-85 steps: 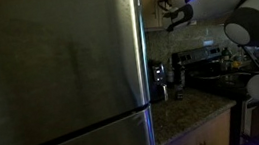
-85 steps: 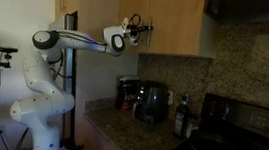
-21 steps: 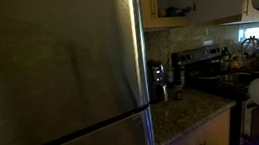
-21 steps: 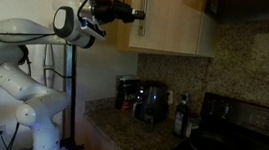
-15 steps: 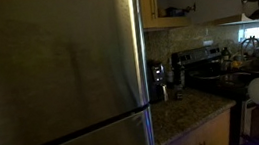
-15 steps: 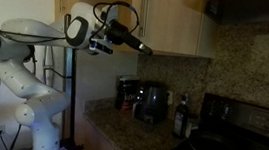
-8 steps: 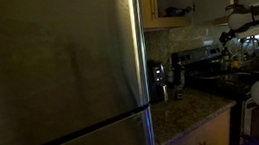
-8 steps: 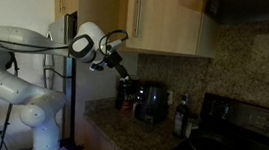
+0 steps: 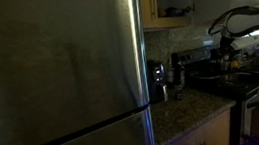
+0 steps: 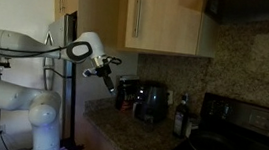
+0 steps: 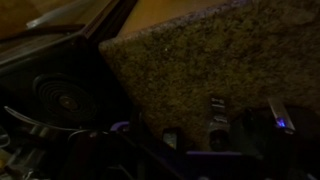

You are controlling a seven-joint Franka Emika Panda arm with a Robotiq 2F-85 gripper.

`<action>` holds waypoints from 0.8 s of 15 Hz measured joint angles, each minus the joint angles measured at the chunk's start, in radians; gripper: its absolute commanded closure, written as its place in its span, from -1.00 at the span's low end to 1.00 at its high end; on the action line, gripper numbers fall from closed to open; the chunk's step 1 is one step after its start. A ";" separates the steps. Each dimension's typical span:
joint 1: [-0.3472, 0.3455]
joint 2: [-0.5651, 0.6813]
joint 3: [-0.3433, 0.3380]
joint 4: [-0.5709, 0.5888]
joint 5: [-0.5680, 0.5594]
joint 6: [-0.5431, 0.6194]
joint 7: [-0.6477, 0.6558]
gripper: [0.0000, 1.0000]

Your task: Open the right cabinet door

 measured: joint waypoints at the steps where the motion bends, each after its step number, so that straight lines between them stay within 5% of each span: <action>1: 0.032 0.000 0.017 0.004 -0.005 0.035 0.002 -1.00; 6: 0.093 0.050 0.130 0.142 -0.056 0.236 0.005 -1.00; 12: 0.080 0.302 0.181 0.447 -0.204 0.500 -0.060 -1.00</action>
